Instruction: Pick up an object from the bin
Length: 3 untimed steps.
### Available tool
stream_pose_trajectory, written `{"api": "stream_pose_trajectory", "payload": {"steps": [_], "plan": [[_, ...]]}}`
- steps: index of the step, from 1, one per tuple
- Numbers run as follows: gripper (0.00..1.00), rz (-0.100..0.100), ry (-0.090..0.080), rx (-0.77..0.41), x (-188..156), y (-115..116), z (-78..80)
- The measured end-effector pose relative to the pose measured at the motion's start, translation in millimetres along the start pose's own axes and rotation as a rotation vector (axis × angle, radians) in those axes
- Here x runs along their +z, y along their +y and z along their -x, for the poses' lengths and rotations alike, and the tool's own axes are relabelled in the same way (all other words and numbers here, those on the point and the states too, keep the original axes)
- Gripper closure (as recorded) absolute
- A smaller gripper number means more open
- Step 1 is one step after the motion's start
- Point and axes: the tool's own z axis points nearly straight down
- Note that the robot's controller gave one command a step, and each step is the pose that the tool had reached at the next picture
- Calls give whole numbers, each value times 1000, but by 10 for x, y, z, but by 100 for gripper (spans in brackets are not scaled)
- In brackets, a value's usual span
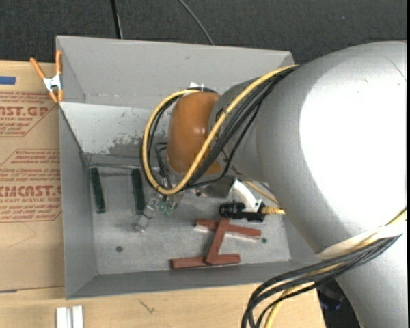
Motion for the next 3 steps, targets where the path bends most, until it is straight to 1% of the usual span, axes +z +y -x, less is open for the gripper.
{"api": "stream_pose_trajectory", "payload": {"steps": [1, 2, 3], "plan": [[0, 0, 0, 0, 0, 0, 0], [100, 1, -2, 145, 88, 390, 70], [100, 1, -2, 146, 89, 390, 70]]}}
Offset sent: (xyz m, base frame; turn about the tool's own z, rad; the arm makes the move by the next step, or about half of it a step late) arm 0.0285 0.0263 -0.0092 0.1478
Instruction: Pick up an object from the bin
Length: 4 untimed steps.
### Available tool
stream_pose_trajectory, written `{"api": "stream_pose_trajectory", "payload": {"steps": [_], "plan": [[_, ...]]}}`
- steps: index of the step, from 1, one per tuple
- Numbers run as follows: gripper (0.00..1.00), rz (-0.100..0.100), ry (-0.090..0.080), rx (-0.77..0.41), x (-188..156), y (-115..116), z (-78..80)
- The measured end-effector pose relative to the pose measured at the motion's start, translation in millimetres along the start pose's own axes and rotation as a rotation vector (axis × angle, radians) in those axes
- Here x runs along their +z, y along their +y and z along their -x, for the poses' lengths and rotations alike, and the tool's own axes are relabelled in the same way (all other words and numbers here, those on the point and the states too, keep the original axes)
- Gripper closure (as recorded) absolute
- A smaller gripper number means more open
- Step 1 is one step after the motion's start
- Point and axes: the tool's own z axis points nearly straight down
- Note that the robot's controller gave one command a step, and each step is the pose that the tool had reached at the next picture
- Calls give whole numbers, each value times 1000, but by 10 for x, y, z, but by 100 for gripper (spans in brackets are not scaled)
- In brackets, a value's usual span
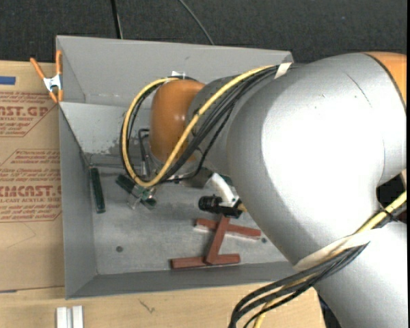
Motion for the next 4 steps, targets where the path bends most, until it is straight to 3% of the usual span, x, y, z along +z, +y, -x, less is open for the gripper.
{"api": "stream_pose_trajectory", "payload": {"steps": [2, 3, 4], "plan": [[100, 2, -1, 15, -491, 88, -12], [100, -2, 0, -8, -469, 107, 36], [100, -9, 4, 28, -975, -94, -206]]}}
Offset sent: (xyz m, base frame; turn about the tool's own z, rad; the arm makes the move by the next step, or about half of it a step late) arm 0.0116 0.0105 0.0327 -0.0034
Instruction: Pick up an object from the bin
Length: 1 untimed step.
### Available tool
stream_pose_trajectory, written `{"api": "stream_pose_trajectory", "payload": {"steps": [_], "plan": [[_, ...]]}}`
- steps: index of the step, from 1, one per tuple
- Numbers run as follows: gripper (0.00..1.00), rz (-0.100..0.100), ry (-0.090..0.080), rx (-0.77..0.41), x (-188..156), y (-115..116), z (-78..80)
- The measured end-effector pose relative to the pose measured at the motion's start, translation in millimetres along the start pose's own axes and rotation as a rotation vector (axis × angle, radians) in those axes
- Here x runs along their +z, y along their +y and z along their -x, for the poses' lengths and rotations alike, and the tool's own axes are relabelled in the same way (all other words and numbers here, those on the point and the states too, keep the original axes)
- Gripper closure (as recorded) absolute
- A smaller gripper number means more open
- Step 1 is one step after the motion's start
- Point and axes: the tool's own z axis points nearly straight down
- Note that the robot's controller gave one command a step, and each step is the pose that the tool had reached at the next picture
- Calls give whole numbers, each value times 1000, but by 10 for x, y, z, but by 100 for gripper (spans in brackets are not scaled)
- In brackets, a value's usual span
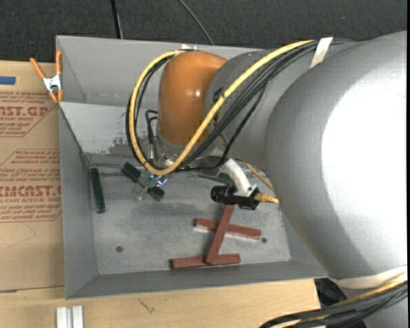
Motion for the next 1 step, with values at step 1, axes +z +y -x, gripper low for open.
{"api": "stream_pose_trajectory", "payload": {"steps": [1], "plan": [[100, 6, -2, 61, -709, -74, 63]]}}
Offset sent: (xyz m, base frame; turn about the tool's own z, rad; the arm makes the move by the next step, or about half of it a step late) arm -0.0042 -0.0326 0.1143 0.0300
